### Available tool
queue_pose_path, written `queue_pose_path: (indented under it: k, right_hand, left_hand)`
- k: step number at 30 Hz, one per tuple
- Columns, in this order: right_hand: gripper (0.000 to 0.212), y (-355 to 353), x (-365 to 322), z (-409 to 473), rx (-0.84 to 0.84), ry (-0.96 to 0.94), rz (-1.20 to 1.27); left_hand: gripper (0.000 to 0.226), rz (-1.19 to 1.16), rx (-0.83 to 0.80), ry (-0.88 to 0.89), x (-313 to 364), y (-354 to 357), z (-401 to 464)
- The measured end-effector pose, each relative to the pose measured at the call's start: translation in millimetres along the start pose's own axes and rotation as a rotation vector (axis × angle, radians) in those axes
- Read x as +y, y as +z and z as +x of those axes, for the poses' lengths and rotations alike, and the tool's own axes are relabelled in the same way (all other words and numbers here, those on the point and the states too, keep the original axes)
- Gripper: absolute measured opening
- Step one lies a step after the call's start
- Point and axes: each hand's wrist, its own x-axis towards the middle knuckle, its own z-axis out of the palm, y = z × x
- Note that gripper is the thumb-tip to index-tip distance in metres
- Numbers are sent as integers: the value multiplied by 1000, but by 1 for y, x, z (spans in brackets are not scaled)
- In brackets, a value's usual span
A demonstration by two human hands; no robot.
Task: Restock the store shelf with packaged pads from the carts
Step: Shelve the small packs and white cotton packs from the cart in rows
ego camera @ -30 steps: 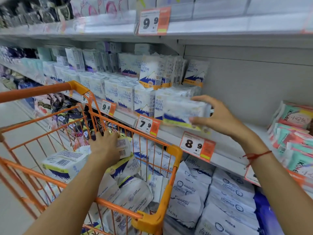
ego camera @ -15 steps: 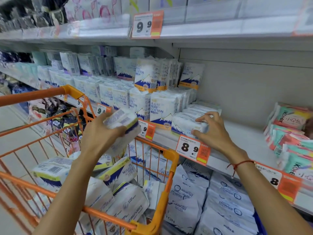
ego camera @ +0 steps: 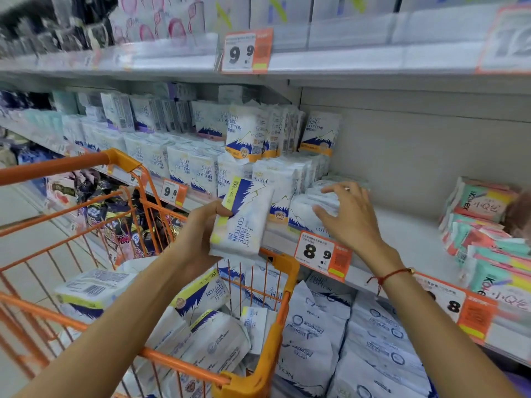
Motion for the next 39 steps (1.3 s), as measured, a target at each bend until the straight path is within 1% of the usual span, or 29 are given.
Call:
queue_pose_path:
  k: [1,2,3,4,5,6,7,9,11,12,14,15,18,19,20,21,23,24,25,26,27,28,29,30,32,33,35,39]
  right_hand:
    - [32,-4,-15,-2,33,15,164]
    - [32,-9,-30,-3,-9,56,354]
    - [35,-16,-45,-5,-127,119,537]
    - [41,-20,-56,-7,-284,190,683]
    - [47,-24,-63,-9,-428,245,767]
    - [51,-26,-66,-10,-520,275,818]
    - [55,-27,-66,-10,-538,284,847]
    - [57,-27,-61,-6,-484,284,853]
    - [56,-32,-52,-3,-501,280,852]
    - [55,-36,-47,-2,-526,284,868]
    - [55,-42,-34,1,-521,290,903]
    - [56,-45,-28,2,-496,290,917]
    - [65,-49,-12,6,-377,337,971]
    - [65,-50,-8,8,-332,372,1001]
    - [62,-53,-3,10,-283,400,1025]
    - [57,-56,2,13,-229,423,1032]
    - [49,-63,14,24,-115,459,1010]
    - [47,-67,23,31,-67,471,984]
    - [46,-70,33,39,-28,472,942]
    - [45,-72,42,48,0,465,881]
    - [46,-71,53,57,24,460,803]
    - [47,-70,63,67,49,450,710]
    - [48,-68,74,78,74,432,593]
    - [50,-66,85,90,77,397,465]
    - [56,-62,103,115,9,306,207]
    - [59,-60,112,127,-37,258,125]
    - [63,-51,129,150,-118,183,69]
    - [62,-21,150,181,-208,127,-17]
  left_hand:
    - [29,-43,-5,2,-2,3,2]
    - [34,-94,-12,6,-3,7,3]
    - [42,-138,-7,19,-5,13,6]
    - [49,-175,-13,34,-6,21,8]
    - [52,-192,-12,66,-8,31,10]
    - [50,-210,-13,100,-10,41,13]
    - [47,-210,-10,135,-13,50,16]
    - [43,-211,-1,176,-19,64,24]
    - [45,-212,-6,194,-21,71,33]
    - [49,-207,-20,196,-21,74,38]
    - [58,-177,-32,205,-17,81,48]
    - [56,-131,-19,223,-15,84,54]
    - [28,-29,-33,288,-5,97,72]
    - [23,20,-30,293,-4,103,80]
    - [24,97,-16,304,-3,108,90]
    - [30,184,1,332,-2,114,99]
    - [47,352,37,426,-7,125,117]
    - [49,447,71,504,-13,128,128]
    - [42,573,110,599,-17,131,136]
    - [30,749,158,700,-21,133,144]
    - [25,952,172,793,-26,137,150]
    - [30,1159,140,849,-30,141,155]
    - [36,1344,95,847,-33,146,157]
    - [40,1481,61,809,-35,148,162]
    - [44,1621,1,647,-35,149,166]
    - [46,1634,-28,574,-35,147,166]
    - [48,1646,-69,495,-35,143,168]
    - [49,1657,-82,462,-34,143,167]
